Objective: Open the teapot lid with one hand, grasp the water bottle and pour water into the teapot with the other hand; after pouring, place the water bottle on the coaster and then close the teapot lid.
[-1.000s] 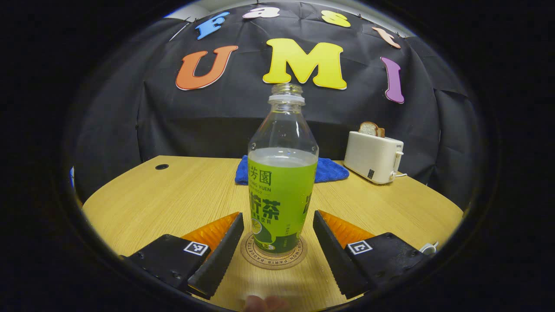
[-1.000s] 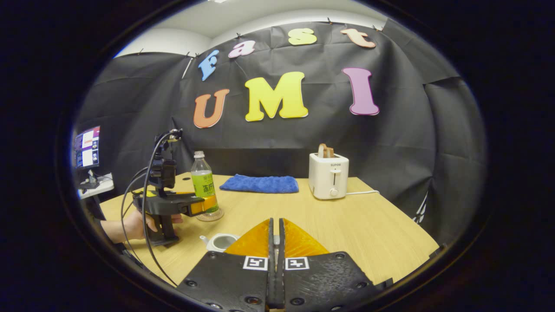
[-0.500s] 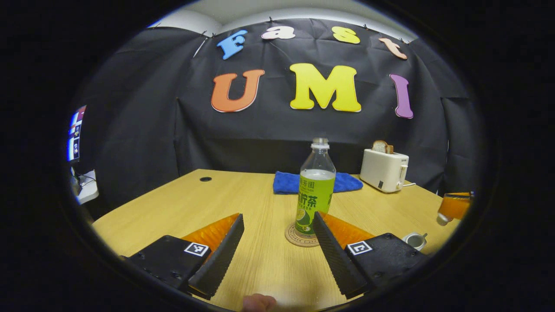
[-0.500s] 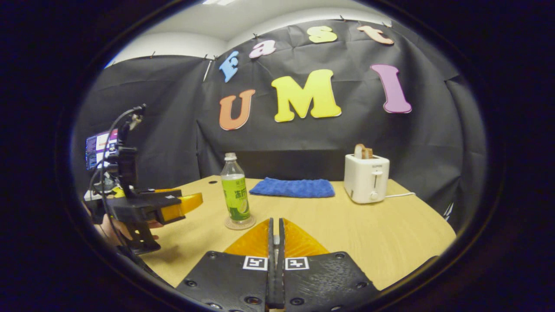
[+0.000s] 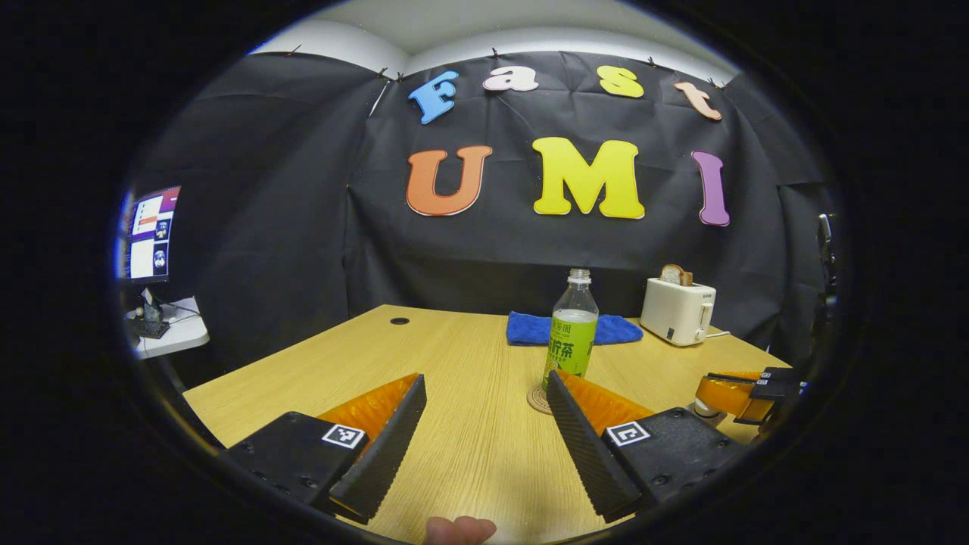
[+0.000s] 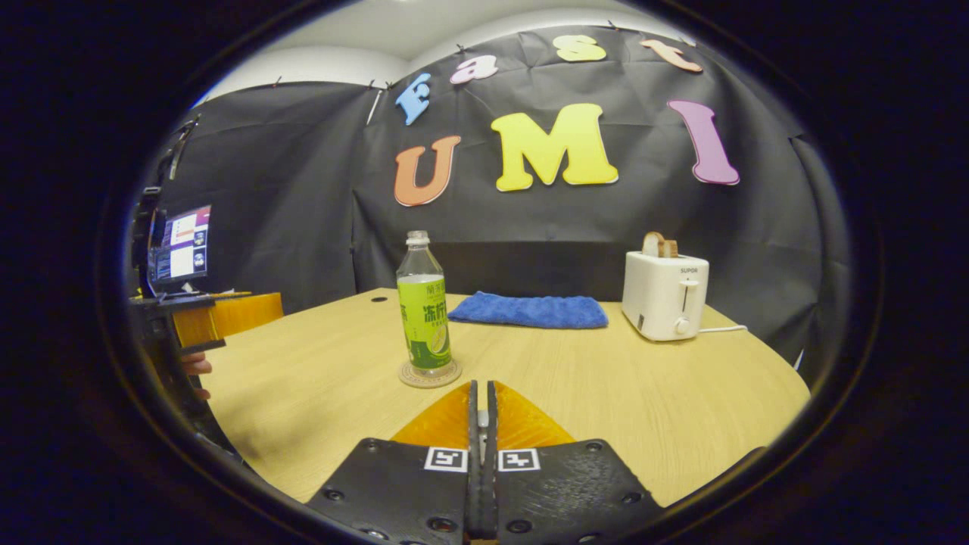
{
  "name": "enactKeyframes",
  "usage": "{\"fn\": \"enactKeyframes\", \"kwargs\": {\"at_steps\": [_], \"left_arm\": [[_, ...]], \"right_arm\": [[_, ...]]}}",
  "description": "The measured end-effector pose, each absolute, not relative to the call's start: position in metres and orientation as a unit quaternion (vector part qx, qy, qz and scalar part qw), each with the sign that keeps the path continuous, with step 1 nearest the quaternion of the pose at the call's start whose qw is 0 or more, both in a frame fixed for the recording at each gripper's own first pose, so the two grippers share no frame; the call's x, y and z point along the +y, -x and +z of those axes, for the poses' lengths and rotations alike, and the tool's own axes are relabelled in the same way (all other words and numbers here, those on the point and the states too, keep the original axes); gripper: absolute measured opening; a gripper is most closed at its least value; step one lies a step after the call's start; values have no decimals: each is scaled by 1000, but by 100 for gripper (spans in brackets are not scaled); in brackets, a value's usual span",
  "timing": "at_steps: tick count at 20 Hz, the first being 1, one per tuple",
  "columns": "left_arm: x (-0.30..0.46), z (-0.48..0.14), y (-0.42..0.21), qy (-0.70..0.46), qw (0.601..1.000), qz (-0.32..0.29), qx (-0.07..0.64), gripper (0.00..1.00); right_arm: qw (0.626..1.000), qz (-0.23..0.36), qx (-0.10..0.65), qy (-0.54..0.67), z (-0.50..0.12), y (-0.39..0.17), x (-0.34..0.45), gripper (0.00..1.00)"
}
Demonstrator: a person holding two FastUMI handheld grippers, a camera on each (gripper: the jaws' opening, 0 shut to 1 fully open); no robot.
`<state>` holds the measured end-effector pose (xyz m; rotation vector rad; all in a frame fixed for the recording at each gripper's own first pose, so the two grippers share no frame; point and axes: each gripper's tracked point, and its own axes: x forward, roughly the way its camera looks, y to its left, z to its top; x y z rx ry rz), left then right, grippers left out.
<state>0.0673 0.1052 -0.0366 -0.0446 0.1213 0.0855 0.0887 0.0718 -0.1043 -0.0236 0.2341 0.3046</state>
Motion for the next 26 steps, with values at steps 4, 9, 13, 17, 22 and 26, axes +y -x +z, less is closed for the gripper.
{"fn": "enactKeyframes", "kwargs": {"at_steps": [4, 9, 13, 17, 22, 26], "left_arm": [[104, -37, -68, 19, 997, 42, 58, 99], [98, -32, -64, 15, 998, 40, 53, 100], [88, -20, -58, 13, 998, 36, 42, 99], [70, -2, -47, 10, 999, 26, 29, 100], [37, 32, -26, -3, 1000, 8, -2, 99], [13, 44, -4, 4, 1000, -1, -14, 99]], "right_arm": [[983, 147, 112, 16, -109, -87, 69, 0], [984, 140, 113, 18, -113, -88, 67, 0], [986, 134, 94, 20, -97, -84, 67, 16], [992, 114, 59, 10, -60, -77, 52, 82], [997, 77, 17, 19, -8, -46, 17, 99], [999, 38, -9, 30, 17, -12, -14, 98]]}}
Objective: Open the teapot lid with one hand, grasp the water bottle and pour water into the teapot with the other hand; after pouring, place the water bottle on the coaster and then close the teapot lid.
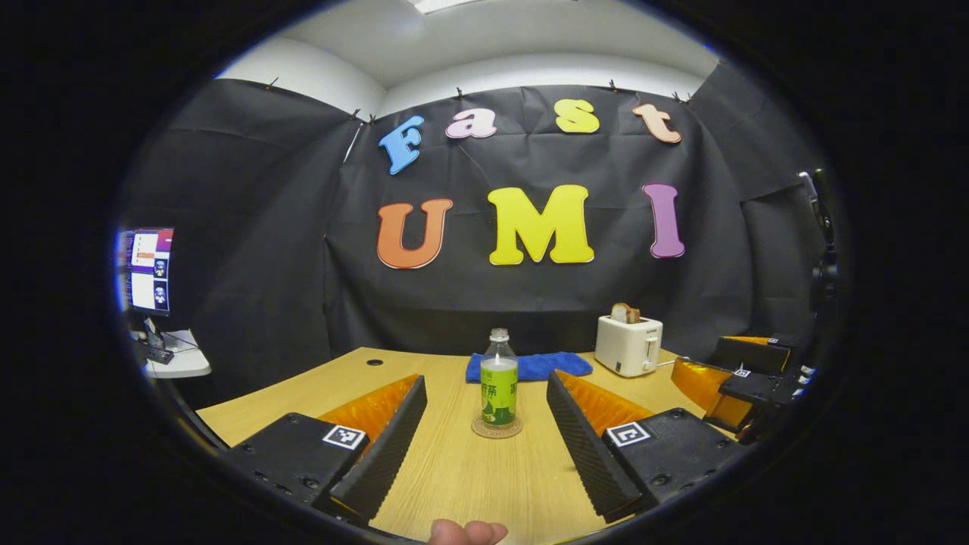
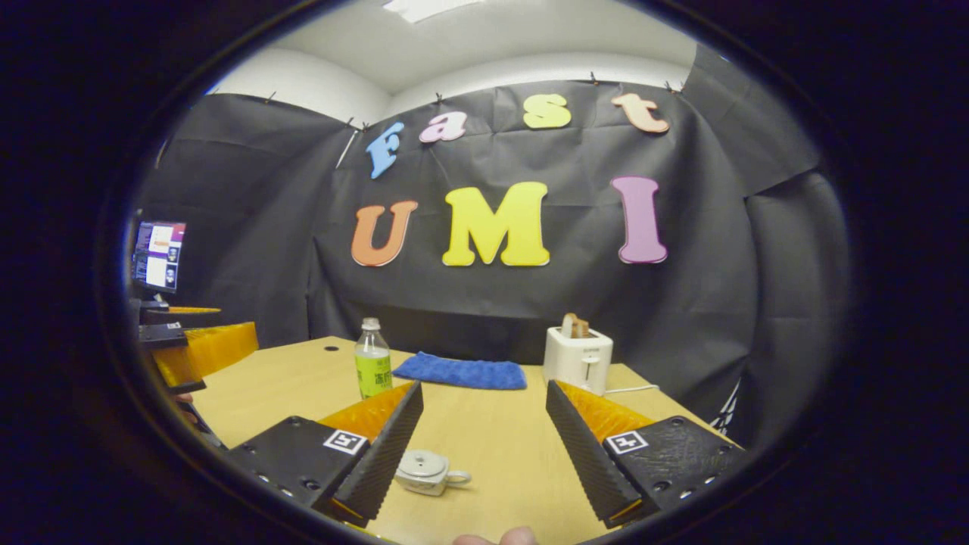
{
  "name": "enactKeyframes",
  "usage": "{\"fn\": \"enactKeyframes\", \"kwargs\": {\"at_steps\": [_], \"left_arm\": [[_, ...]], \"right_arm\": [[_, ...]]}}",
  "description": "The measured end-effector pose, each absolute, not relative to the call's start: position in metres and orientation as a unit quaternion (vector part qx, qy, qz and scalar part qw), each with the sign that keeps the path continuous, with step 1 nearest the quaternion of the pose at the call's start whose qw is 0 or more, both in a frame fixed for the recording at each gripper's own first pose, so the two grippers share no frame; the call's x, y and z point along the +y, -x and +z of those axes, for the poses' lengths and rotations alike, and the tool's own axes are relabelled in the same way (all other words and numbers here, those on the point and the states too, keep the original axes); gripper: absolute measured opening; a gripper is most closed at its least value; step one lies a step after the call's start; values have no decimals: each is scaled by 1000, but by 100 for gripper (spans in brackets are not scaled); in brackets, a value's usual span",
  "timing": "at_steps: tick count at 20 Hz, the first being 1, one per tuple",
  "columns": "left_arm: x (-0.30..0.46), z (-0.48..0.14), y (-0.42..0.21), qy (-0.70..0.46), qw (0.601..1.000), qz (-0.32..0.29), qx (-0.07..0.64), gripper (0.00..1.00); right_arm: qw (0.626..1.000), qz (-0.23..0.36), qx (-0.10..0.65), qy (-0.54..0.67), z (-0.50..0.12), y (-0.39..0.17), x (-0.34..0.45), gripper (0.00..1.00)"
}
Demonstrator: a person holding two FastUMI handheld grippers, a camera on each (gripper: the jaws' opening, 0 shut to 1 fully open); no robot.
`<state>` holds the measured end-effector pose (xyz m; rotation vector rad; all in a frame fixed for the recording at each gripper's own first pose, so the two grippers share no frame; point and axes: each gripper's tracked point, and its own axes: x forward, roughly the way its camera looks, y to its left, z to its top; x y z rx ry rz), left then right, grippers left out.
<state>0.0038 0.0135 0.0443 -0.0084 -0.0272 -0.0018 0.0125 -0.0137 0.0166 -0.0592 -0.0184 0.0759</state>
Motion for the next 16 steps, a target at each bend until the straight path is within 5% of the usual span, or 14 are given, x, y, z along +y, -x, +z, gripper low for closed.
{"fn": "enactKeyframes", "kwargs": {"at_steps": [16], "left_arm": [[4, 44, 21, -3, 999, -21, -28, 99]], "right_arm": [[998, 6, -39, 42, 34, 41, -7, 95]]}}
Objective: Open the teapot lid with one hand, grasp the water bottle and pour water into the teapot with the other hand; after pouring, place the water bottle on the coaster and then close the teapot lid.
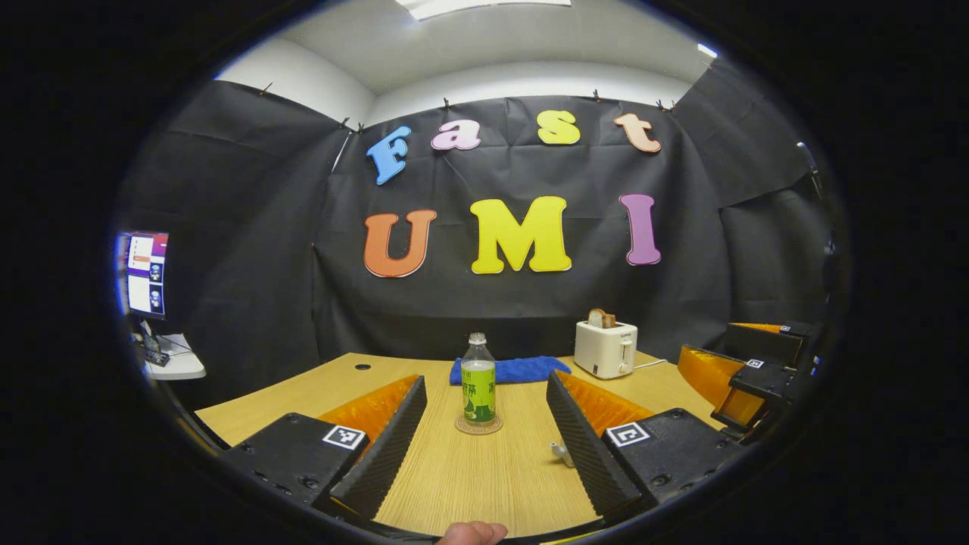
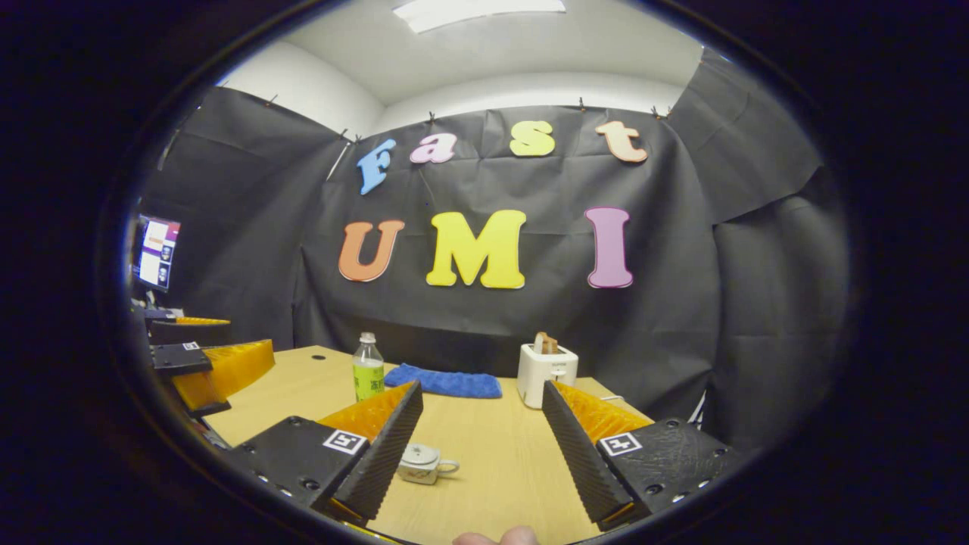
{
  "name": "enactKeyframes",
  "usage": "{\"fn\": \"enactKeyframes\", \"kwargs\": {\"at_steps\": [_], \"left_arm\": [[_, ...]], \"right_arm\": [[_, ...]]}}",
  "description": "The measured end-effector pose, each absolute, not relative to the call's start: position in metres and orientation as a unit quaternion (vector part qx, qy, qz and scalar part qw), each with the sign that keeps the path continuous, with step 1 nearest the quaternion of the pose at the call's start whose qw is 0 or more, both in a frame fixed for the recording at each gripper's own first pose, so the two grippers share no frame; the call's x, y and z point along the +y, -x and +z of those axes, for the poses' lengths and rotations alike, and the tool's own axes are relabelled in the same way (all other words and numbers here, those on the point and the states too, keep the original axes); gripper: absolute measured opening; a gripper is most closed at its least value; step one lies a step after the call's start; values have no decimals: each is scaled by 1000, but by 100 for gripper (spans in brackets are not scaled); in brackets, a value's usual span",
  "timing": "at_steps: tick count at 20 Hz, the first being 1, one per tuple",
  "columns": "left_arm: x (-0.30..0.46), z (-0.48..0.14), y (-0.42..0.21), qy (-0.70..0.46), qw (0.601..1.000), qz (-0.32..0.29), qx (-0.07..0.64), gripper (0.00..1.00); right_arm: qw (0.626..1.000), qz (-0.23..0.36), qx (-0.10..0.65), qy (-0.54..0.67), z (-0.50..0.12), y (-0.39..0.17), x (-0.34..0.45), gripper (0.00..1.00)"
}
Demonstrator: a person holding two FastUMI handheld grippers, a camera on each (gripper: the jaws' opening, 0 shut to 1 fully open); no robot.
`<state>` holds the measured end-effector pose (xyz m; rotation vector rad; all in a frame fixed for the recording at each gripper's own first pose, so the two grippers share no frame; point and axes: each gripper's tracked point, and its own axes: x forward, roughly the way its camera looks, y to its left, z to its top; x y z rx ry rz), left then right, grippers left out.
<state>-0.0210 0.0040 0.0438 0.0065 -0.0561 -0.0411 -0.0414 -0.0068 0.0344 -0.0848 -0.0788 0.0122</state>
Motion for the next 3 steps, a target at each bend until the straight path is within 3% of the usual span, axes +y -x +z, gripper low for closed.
{"fn": "enactKeyframes", "kwargs": {"at_steps": [3], "left_arm": [[6, 41, 19, -4, 1000, -19, -24, 99]], "right_arm": [[998, 6, -43, 45, 37, 40, -2, 95]]}}
